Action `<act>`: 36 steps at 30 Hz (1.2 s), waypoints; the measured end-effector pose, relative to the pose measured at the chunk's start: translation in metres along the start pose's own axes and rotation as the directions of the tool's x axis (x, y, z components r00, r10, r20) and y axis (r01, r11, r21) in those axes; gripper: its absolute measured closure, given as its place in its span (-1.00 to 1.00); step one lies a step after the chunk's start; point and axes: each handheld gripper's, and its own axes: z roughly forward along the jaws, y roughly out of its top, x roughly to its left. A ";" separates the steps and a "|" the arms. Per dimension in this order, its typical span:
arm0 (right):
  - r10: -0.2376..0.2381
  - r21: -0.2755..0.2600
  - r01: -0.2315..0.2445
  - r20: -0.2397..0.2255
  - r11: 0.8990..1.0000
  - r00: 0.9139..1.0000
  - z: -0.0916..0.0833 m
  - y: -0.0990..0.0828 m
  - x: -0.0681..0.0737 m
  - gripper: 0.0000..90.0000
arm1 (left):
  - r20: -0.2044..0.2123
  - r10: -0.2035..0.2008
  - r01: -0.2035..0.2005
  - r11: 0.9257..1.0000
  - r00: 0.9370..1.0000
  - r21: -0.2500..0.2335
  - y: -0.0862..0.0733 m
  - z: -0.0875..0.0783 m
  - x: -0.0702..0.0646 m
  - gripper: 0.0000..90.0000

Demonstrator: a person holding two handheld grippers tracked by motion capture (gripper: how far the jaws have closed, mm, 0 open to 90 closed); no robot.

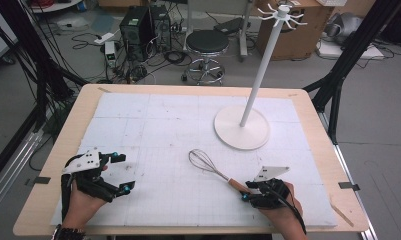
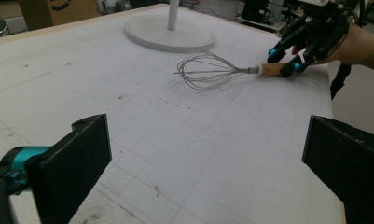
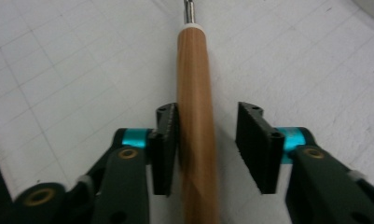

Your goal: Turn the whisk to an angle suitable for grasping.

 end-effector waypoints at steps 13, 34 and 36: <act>-0.105 0.021 0.106 -0.032 0.994 0.994 0.022 0.029 0.012 0.60 | 0.004 -0.004 0.004 1.000 1.000 -0.003 0.000 0.000 0.000 -0.96; -0.211 -0.010 0.212 -0.152 0.977 0.966 0.065 0.075 0.048 0.60 | 0.004 -0.003 0.003 1.000 1.000 0.002 -0.001 -0.001 0.001 -0.96; -0.229 -0.017 0.229 -0.150 0.973 0.962 0.066 0.077 0.049 0.58 | 0.004 -0.004 0.004 1.000 1.000 0.003 -0.001 -0.001 0.001 -0.96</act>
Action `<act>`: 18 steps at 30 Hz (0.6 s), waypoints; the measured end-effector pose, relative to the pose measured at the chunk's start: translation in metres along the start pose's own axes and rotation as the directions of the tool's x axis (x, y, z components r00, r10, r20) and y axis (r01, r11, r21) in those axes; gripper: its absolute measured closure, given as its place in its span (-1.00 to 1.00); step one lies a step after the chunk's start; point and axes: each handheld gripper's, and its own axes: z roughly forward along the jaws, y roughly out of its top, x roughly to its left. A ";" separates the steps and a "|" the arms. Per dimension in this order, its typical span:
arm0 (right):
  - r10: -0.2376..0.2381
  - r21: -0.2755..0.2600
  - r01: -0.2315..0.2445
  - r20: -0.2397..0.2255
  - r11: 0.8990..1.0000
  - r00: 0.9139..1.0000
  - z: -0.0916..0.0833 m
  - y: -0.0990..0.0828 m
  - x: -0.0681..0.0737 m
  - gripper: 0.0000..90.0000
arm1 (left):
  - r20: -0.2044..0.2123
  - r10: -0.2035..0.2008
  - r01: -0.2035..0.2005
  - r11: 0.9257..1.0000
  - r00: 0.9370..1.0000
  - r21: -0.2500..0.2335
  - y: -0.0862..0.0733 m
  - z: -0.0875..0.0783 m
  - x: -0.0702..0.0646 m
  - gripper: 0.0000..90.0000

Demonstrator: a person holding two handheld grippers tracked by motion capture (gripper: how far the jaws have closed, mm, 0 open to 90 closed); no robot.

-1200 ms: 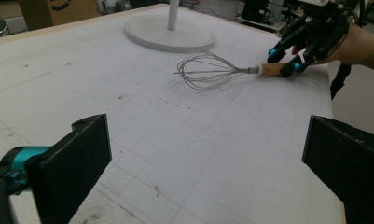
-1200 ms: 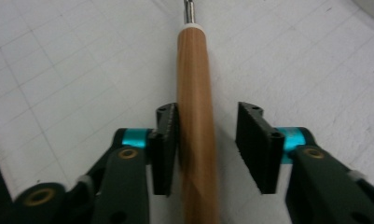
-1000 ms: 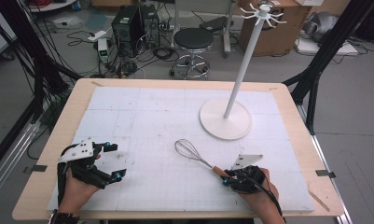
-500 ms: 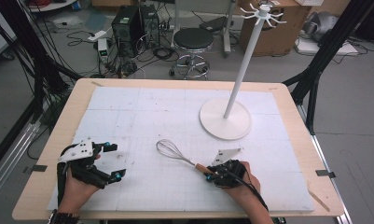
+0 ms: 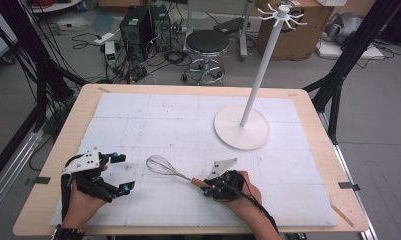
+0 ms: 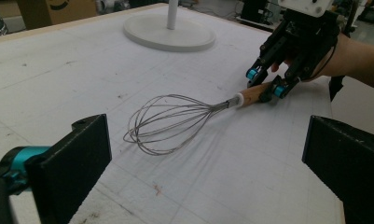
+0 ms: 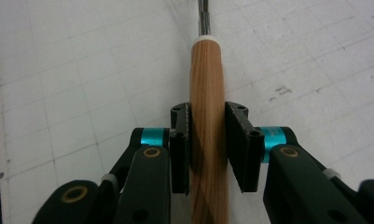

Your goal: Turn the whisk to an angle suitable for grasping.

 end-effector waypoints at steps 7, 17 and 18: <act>0.001 0.000 -0.001 0.029 1.000 1.000 -0.005 -0.004 0.002 0.33 | -0.001 -0.002 0.002 1.000 1.000 0.002 -0.001 -0.002 0.001 -0.96; 0.038 0.007 -0.038 0.036 0.999 0.999 -0.028 -0.029 0.000 0.37 | -0.004 -0.003 0.003 1.000 1.000 0.006 -0.003 -0.002 0.000 -0.96; 0.038 0.008 -0.038 0.025 0.999 0.999 -0.028 -0.031 -0.001 0.46 | -0.001 -0.004 0.004 1.000 1.000 0.006 -0.003 -0.002 0.000 -0.96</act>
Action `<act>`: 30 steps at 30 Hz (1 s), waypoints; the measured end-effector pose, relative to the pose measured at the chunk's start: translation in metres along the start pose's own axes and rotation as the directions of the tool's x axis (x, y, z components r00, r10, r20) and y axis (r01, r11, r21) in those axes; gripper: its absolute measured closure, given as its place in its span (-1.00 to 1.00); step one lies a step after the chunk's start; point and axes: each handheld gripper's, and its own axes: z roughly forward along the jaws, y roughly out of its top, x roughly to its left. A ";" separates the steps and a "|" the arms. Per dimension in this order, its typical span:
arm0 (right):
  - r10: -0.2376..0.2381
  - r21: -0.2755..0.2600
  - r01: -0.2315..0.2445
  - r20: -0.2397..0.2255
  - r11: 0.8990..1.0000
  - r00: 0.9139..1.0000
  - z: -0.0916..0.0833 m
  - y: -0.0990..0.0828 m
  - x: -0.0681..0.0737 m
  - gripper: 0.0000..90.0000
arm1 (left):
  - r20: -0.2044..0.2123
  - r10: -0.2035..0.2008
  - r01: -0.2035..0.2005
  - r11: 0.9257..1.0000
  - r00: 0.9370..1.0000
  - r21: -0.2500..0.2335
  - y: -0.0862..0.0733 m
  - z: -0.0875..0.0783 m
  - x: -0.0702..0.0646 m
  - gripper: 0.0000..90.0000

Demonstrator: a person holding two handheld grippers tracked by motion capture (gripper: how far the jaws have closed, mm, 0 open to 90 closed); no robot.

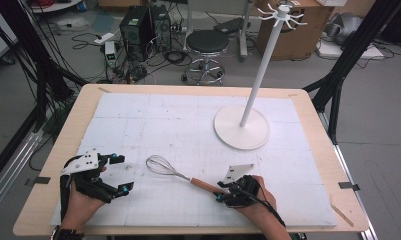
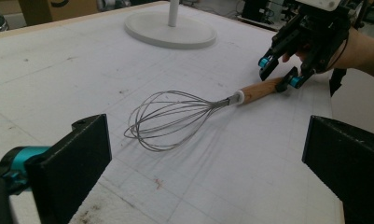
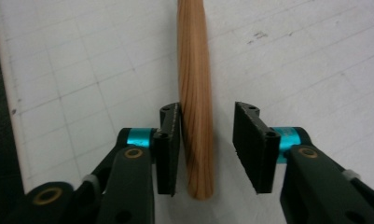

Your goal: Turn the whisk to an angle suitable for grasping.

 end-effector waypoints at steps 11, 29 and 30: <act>-0.061 -0.016 0.060 -0.044 0.998 0.997 0.015 0.017 0.005 0.62 | 0.006 0.000 0.000 1.000 1.000 -0.004 0.001 0.001 0.000 -0.96; -0.059 -0.044 0.056 -0.066 0.997 0.996 0.028 0.031 0.004 0.34 | -0.002 -0.008 0.008 1.000 1.000 -0.009 -0.001 -0.004 0.001 -0.96; -0.050 -0.029 0.048 -0.066 0.998 0.997 0.027 0.030 0.005 0.31 | -0.001 -0.009 0.009 1.000 1.000 -0.010 -0.001 -0.004 0.001 -0.96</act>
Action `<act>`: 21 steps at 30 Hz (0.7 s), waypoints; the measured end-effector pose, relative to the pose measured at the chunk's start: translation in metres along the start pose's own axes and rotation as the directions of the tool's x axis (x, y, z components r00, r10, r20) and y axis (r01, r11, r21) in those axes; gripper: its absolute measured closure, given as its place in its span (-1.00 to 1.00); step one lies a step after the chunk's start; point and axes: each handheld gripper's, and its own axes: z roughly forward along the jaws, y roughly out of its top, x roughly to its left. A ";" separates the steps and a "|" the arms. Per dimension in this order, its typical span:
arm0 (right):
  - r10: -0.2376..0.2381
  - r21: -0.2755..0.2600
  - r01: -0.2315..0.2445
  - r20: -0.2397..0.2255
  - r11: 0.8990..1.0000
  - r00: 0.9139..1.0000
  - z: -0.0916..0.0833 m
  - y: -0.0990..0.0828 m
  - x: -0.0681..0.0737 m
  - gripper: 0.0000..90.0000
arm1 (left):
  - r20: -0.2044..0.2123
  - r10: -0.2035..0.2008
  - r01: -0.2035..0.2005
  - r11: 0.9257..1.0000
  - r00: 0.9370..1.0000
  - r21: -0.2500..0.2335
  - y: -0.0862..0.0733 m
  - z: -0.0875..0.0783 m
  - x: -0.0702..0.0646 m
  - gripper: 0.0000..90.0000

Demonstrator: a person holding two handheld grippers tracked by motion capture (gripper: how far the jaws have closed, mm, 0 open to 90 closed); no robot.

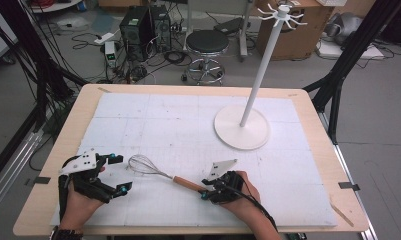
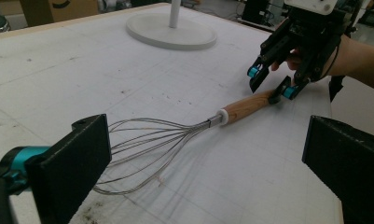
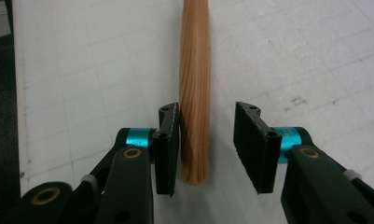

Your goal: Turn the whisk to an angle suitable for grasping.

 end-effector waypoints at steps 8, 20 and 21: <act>-0.009 0.017 0.008 0.053 1.000 0.999 -0.004 -0.005 -0.003 0.28 | -0.001 0.004 -0.004 1.000 1.000 0.000 0.000 -0.001 0.000 -0.96; 0.050 -0.003 -0.050 0.171 0.999 0.984 -0.007 -0.010 -0.024 0.17 | -0.003 0.002 -0.002 1.000 1.000 -0.001 0.000 -0.001 0.000 -0.96; 0.051 -0.003 -0.051 0.182 0.999 0.982 -0.007 -0.010 -0.024 0.17 | 0.000 -0.001 0.001 1.000 1.000 0.000 0.000 -0.001 0.000 -0.96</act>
